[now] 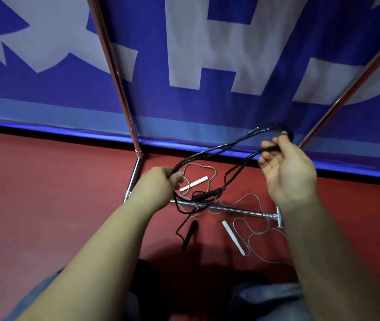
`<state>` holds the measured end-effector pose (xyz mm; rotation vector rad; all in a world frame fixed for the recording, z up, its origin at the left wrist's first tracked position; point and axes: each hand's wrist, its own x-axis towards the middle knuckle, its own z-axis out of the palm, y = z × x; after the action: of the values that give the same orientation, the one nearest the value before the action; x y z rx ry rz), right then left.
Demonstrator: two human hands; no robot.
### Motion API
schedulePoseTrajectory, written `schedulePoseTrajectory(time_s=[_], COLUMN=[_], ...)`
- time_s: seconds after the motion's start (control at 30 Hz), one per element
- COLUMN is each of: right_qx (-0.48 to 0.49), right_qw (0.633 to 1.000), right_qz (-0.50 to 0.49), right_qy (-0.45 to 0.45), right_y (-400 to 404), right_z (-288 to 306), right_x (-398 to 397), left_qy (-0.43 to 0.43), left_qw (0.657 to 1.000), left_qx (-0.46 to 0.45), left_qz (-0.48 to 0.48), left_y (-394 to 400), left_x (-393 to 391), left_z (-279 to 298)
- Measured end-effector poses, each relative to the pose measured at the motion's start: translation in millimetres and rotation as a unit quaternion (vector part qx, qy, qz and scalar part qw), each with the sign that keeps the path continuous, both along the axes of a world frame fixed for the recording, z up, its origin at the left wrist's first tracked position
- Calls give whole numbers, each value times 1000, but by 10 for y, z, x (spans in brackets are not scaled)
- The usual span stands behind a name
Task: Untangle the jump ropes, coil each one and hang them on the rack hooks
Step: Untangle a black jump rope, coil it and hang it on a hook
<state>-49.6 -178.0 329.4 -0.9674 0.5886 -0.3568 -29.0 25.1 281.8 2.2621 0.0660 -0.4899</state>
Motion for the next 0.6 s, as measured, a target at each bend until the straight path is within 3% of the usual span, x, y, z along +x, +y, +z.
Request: schedulePoseTrajectory(time_s=[0.1, 0.2, 0.3, 0.37, 0.43, 0.47, 0.53, 0.6], right_qx=[-93, -84, -13, 35, 70, 83, 95, 38], right_qw=[995, 994, 993, 991, 989, 988, 987, 988], right_qz=[32, 73, 118, 129, 130, 128, 126, 145], right_qy=[11, 5, -3, -7, -9, -14, -33, -29], right_y=[58, 106, 166, 193, 193, 176, 131, 99], right_z=[-16, -3, 41, 54, 62, 62, 54, 32], right_x=[-20, -53, -78, -83, -85, -83, -72, -64], left_qy=[-56, -91, -78, 15, 92, 87, 52, 45], left_qw=[995, 988, 987, 972, 955, 957, 969, 970], left_qx=[2, -21, -131, -222, -223, -193, -169, -215], left_qz=[78, 122, 44, -71, -172, -198, -175, -102], left_y=[-40, -161, -321, -401, -450, -461, -455, -437], left_x=[-14, -73, -133, -190, -236, -242, -223, -189], left_z=[34, 110, 167, 190, 158, 130, 83, 81])
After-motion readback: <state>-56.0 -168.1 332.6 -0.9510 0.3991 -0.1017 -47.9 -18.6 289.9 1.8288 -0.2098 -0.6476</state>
